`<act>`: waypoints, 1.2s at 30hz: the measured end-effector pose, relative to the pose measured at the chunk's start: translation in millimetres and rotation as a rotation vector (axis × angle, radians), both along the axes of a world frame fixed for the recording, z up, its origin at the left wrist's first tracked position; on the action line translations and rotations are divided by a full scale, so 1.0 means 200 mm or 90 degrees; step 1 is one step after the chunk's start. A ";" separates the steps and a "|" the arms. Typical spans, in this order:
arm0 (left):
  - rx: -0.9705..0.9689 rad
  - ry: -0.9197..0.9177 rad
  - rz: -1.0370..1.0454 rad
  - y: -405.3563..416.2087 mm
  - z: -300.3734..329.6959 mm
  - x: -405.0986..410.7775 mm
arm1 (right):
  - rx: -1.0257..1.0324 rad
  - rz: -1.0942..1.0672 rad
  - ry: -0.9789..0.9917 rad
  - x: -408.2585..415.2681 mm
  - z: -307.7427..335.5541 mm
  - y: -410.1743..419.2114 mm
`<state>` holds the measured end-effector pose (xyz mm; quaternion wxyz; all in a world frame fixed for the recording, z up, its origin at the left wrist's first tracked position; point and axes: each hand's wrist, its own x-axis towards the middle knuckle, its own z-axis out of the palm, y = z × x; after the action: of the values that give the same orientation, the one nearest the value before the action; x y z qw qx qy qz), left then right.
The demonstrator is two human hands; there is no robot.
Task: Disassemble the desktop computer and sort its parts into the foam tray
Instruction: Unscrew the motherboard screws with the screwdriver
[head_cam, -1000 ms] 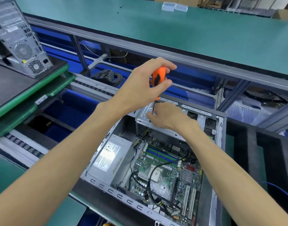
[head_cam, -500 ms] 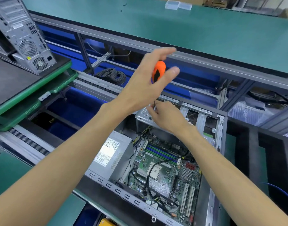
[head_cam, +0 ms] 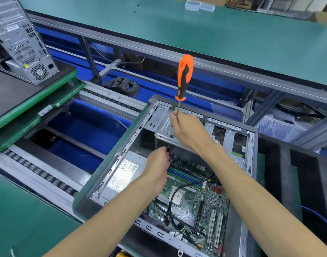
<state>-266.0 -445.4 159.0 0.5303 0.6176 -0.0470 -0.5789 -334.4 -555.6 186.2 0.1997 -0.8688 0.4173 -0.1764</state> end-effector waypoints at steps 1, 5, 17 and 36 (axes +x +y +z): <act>0.024 0.016 0.013 -0.03 -0.03 -0.01 | -0.006 0.004 0.003 0.01 0.02 0.00; 0.083 0.049 0.076 -0.13 -0.12 -0.02 | -0.023 0.019 -0.023 0.02 0.08 -0.01; 0.094 -0.010 0.031 -0.29 -0.24 0.05 | 0.059 -0.072 -0.176 -0.02 0.17 -0.07; 0.049 0.425 -0.119 -0.09 -0.06 0.02 | 0.167 -0.375 -0.364 -0.35 0.26 -0.17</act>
<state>-262.5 -463.4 146.1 0.4375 0.4064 0.0944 -0.7966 -404.6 -589.9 237.5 0.3574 -0.5959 0.5943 -0.4049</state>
